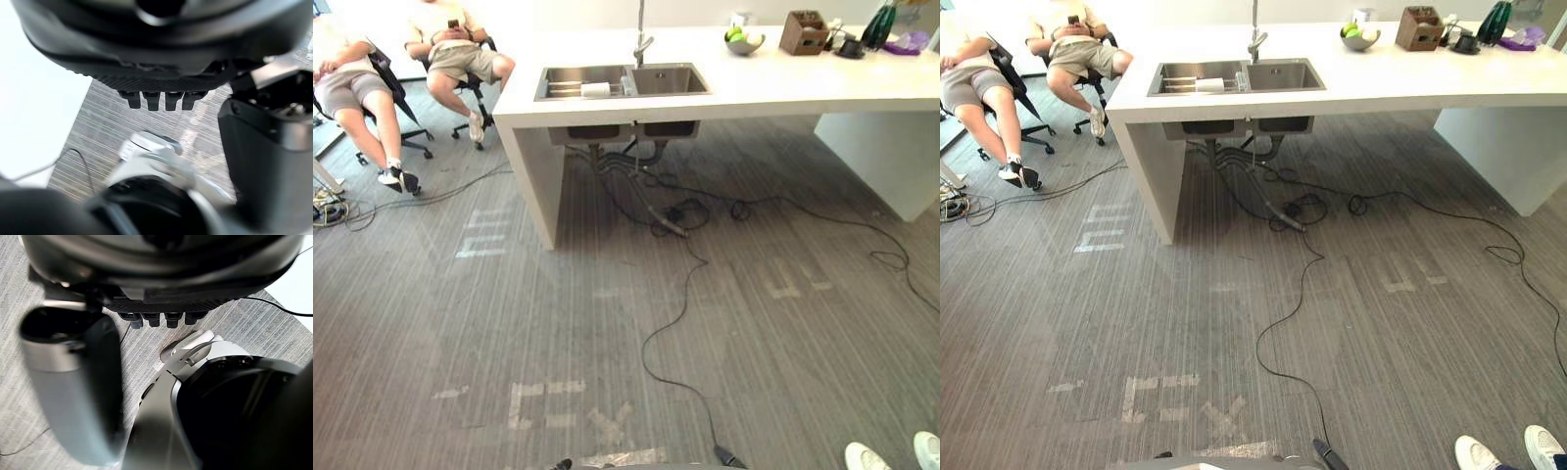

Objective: Walk over to the sink, pick up the cup, carry it to the dishwasher, place the cup inside the dishwasher, then close the dishwasher door

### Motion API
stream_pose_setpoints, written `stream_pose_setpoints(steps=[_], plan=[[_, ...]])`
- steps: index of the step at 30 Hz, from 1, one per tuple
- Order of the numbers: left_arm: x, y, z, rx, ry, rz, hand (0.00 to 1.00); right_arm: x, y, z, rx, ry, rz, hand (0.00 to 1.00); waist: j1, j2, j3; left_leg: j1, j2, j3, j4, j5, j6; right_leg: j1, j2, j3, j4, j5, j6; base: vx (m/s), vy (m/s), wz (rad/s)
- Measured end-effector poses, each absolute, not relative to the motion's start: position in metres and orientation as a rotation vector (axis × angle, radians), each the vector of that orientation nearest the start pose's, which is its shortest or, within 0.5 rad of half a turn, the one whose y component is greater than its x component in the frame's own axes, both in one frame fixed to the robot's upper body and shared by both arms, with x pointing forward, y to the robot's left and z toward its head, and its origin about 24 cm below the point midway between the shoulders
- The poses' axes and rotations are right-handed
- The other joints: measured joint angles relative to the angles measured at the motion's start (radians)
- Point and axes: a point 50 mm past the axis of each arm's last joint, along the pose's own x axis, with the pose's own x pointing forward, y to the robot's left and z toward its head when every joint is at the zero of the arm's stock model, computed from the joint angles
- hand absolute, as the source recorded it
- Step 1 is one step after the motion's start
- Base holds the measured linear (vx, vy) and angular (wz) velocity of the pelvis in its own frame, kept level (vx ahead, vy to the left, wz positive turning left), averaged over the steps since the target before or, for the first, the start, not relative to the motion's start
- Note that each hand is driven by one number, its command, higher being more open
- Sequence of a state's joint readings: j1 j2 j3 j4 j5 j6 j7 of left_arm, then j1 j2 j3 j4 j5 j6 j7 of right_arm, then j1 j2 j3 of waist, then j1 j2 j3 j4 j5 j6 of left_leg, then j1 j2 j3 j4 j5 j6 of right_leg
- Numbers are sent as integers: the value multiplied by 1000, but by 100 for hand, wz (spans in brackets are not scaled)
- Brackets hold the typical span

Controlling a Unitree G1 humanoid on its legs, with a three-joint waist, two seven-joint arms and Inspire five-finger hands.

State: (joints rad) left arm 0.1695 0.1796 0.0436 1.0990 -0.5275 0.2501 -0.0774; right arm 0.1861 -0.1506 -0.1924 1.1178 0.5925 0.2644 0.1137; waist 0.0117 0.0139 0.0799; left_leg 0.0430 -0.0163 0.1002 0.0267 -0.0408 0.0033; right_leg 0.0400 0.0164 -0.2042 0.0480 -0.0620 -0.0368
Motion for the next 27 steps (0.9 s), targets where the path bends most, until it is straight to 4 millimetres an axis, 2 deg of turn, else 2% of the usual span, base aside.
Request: stream_pose_setpoints(steps=[3,4,8,9,13,17,19,27], plan=[[42,208,-170,-508,1335,354,100,33,-211,-171,644,1308,-513,100,-2,2,4,22,-2,9,-27,7,-2,25,2,-3,-40,13,10,83,8,-7],[49,206,-168,-550,1298,311,100,45,-209,-171,647,1273,-499,100,-2,1,19,43,-1,25,-36,6,-4,44,4,4,-52,16,15,59,20,-18],[57,203,-166,-563,1266,268,100,68,-204,-168,637,1207,-460,100,-2,2,39,79,-2,46,-53,-1,-15,72,6,13,-69,22,25,41,19,-17],[58,203,-166,-561,1261,267,100,68,-204,-168,632,1206,-457,100,0,2,42,86,-2,46,-53,-2,-17,81,6,12,-74,22,41,0,0,0],[62,203,-165,-554,1242,266,100,70,-204,-168,643,1188,-465,100,0,3,49,99,-4,43,-57,-5,-21,99,2,-3,-76,15,59,13,1,7],[78,199,-163,-519,1179,294,100,69,-204,-168,637,1185,-468,100,0,4,50,117,-6,21,-60,-5,-21,124,-1,-38,-69,4,77,-25,-19,24],[84,194,-162,-497,1165,307,100,69,-204,-168,635,1189,-465,100,0,5,51,120,-5,19,-60,-5,-21,128,-1,-46,-66,4,77,-47,-19,12],[86,192,-164,-405,1237,373,100,70,-205,-168,634,1222,-444,100,0,7,53,167,-1,28,-57,-6,-22,156,-2,-33,-32,0,81,-66,-7,-5]])
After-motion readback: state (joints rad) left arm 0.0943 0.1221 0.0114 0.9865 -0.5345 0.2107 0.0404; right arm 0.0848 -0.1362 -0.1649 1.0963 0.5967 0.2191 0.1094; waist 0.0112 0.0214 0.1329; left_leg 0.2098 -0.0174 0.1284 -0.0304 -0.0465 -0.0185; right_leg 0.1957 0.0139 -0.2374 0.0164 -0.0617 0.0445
